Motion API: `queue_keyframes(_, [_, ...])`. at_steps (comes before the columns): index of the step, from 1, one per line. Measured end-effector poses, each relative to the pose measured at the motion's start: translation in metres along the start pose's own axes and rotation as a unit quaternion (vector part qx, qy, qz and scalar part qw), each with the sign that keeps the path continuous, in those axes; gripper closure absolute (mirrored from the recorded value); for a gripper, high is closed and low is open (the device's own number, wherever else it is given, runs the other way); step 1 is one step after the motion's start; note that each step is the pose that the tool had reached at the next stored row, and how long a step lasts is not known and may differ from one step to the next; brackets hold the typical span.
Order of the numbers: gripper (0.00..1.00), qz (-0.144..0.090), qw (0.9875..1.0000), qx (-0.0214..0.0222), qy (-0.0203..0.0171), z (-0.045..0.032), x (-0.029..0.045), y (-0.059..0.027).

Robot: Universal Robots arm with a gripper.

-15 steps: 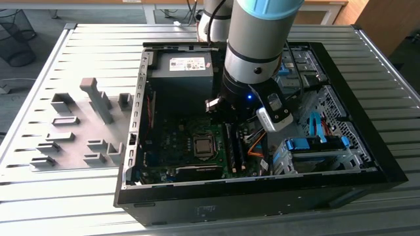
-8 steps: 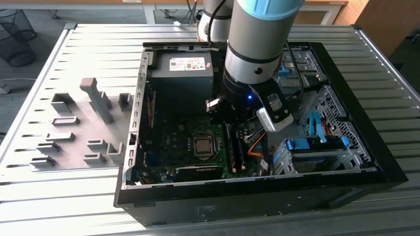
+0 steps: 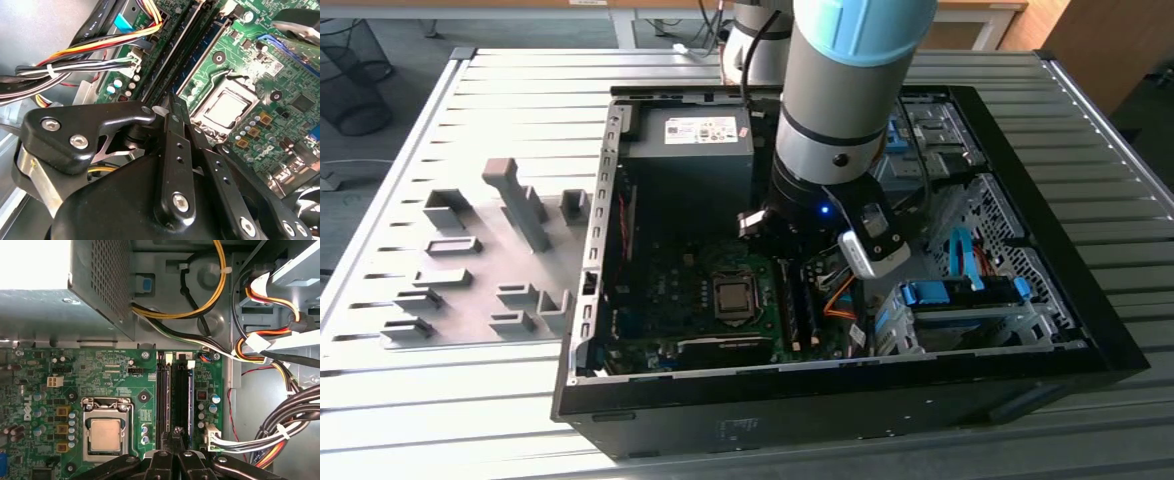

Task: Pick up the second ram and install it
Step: 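Press down the second ram until it locks into place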

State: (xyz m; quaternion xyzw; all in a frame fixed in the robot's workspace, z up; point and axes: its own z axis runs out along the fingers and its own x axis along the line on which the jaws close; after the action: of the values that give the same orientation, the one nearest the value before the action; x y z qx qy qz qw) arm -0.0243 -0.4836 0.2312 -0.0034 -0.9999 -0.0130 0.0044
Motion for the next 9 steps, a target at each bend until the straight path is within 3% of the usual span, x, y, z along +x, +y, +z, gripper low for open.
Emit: queue_keyframes(9, [0.90, 0.000, 1.0000, -0.0003, 0.0001, 0.0050, -0.0001, -0.0002])
